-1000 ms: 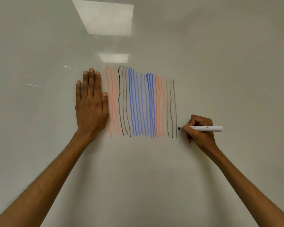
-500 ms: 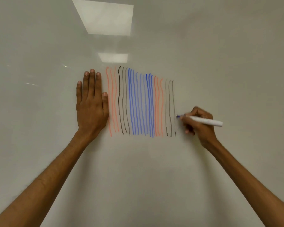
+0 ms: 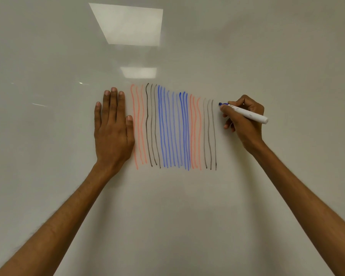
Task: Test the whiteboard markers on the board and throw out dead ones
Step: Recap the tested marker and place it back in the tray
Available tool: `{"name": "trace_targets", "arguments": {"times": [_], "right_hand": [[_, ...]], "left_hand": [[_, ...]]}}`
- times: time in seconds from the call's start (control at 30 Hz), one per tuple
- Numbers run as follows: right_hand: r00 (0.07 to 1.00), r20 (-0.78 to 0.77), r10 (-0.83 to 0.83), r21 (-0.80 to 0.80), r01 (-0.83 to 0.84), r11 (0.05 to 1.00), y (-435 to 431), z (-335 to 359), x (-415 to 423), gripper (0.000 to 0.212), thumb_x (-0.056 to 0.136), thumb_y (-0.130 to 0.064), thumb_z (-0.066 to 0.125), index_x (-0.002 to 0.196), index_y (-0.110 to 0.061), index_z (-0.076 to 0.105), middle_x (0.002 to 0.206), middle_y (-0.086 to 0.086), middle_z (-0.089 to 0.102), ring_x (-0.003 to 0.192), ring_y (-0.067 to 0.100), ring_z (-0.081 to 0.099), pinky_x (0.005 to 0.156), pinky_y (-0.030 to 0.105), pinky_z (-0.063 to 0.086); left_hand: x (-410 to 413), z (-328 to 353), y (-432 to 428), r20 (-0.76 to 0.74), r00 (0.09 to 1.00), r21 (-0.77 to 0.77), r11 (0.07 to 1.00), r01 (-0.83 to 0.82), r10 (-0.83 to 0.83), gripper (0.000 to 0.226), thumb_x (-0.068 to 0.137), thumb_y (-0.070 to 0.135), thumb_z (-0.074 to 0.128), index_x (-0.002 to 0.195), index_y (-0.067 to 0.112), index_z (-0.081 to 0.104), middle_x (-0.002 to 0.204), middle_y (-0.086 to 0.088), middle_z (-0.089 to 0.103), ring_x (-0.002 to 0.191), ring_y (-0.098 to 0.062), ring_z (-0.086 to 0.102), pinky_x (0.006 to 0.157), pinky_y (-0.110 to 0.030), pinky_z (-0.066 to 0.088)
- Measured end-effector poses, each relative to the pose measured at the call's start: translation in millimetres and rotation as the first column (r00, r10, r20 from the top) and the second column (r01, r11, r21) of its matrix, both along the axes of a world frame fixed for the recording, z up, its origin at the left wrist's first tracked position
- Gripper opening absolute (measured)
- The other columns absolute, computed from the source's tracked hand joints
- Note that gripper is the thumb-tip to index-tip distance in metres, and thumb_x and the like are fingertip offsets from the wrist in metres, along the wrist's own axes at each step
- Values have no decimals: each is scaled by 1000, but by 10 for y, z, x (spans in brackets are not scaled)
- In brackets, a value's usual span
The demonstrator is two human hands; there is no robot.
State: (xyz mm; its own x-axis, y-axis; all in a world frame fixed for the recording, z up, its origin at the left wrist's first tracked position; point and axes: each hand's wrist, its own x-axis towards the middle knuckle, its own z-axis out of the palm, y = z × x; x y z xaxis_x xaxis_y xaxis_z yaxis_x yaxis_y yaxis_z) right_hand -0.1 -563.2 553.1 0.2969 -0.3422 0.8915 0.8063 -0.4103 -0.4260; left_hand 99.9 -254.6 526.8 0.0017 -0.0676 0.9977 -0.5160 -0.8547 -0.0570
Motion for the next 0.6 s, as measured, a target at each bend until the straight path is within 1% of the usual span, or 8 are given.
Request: {"name": "trace_targets", "arguments": {"times": [0.23,0.33,0.37,0.43,0.5,0.6], "right_hand": [[1000,-22,20,-12,-21,1000,-12,-287,5,25,85,-3,73,72,4,53,68,15,66,44,24,59,41,23,41],[999,-25,28,-23,-29,999,-13,-423,16,29,84,2,71,65,-3,50,61,15,59,42,22,57,41,21,41],[999,-24,32,-34,-32,999,-19,-461,12,31,83,3,71,63,-2,48,59,17,56,41,21,55,41,20,40],[999,-29,36,-78,-38,996,-39,-520,9,31,79,1,72,62,3,46,54,19,50,40,21,51,39,21,39],[998,-52,25,-134,-32,990,-72,-565,7,32,76,-4,70,61,7,44,50,16,49,39,23,48,37,26,38],[996,-79,-29,-207,12,978,-116,-641,9,32,73,-9,69,57,0,43,47,8,48,37,20,47,38,26,38]], "left_hand": [[6,-4,-6,5,1000,-3,1000,5,-5,58,106,25,26,157,4,11,166,-13,9,154,-24,4,126,-43,2],[7,-9,2,8,1000,-1,1000,9,-9,57,106,24,26,157,4,11,166,-13,10,154,-24,4,126,-43,2],[6,-11,3,6,1000,0,1000,9,-9,57,106,24,26,157,4,11,166,-13,10,154,-24,4,126,-43,2],[6,-11,6,3,1000,-4,1000,1,-1,57,106,25,26,157,4,11,166,-13,10,154,-24,4,126,-43,2],[10,-9,5,4,1000,-5,1000,-1,1,57,106,24,26,157,4,11,166,-13,10,154,-24,5,126,-44,3],[15,-10,-4,5,1000,0,1000,9,-9,57,106,24,27,157,4,11,166,-13,10,154,-24,5,126,-45,4]]}}
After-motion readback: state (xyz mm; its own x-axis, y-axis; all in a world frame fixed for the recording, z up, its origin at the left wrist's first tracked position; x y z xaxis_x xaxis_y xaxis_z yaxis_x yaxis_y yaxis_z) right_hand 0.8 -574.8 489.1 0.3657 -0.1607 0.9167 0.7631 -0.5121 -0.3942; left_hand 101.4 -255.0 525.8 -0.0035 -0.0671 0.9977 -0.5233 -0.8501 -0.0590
